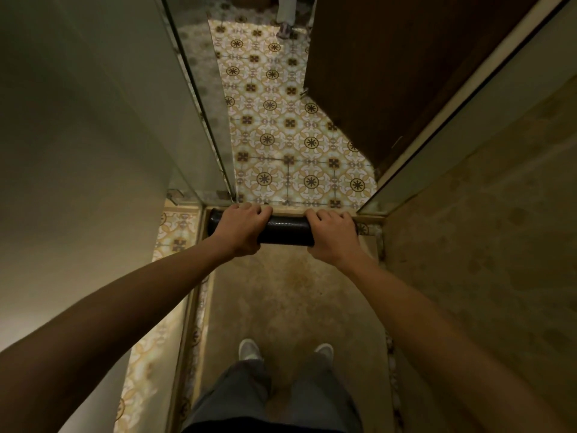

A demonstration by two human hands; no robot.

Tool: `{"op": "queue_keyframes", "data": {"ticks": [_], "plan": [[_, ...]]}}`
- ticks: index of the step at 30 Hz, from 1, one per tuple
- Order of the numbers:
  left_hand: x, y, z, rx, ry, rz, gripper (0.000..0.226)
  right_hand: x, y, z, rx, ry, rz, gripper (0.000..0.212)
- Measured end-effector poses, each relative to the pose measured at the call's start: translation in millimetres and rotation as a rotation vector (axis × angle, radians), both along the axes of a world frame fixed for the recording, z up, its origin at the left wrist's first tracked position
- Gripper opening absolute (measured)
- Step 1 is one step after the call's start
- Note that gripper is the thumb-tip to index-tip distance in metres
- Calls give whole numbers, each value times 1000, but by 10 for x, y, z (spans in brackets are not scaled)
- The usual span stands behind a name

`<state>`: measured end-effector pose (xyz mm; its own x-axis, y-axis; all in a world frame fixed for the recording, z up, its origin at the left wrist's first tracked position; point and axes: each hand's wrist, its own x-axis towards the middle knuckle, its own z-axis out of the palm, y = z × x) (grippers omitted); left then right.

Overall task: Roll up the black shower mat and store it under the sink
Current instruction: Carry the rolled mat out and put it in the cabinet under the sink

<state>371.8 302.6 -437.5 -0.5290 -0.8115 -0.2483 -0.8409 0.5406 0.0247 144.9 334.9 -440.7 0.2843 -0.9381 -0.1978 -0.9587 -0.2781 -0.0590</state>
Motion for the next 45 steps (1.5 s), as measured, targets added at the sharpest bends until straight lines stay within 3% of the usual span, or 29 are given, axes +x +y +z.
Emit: {"op": "queue_keyframes", "data": {"ticks": [9,24,32,38,45], "plan": [[-368,-416,63,8,-13,14,61,-372,-469,25,-17,-2,20,66],[-1125,-2015,244,4,32,108,57,-1202,-2288,142,-65,-9,86,63],[-957,-3103,-28,2,91,167,59,-1144,-3641,-11,-36,4,205,61],[-901,-4095,-116,58,105,200,73,-1085,-4668,-5,2,30,228,65],[-937,-5124,-84,85,37,183,65,-1097,-5625,-41,36,16,204,64]]}}
